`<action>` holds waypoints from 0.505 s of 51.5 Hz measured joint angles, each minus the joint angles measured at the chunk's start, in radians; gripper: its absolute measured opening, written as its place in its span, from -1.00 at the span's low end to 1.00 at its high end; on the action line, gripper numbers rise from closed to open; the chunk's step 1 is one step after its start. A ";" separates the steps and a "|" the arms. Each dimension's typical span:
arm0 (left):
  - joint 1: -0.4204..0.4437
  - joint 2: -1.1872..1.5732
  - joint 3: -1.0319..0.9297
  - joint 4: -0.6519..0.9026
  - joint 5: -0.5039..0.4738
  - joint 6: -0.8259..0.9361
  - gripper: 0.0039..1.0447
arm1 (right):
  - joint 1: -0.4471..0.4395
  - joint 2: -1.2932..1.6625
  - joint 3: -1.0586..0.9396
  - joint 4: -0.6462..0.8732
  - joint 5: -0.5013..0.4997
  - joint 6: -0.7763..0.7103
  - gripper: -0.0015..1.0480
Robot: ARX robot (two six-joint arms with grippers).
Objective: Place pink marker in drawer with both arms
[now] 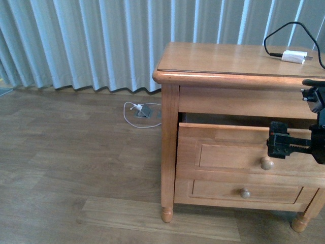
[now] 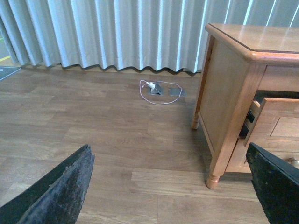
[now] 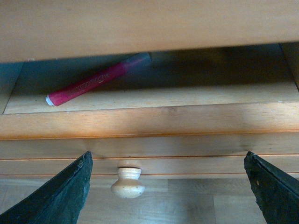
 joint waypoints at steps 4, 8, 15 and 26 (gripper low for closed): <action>0.000 0.000 0.000 0.000 0.000 0.000 0.89 | 0.007 0.032 0.018 0.043 0.023 0.002 0.84; 0.000 0.000 0.000 0.000 0.000 0.000 0.89 | 0.012 0.061 0.034 0.082 0.042 0.011 0.84; 0.000 0.000 0.000 0.000 0.000 0.000 0.89 | 0.021 0.107 0.062 0.142 0.072 0.025 0.84; 0.000 0.000 0.000 0.000 0.000 0.000 0.89 | 0.021 0.127 0.076 0.175 0.110 0.018 0.84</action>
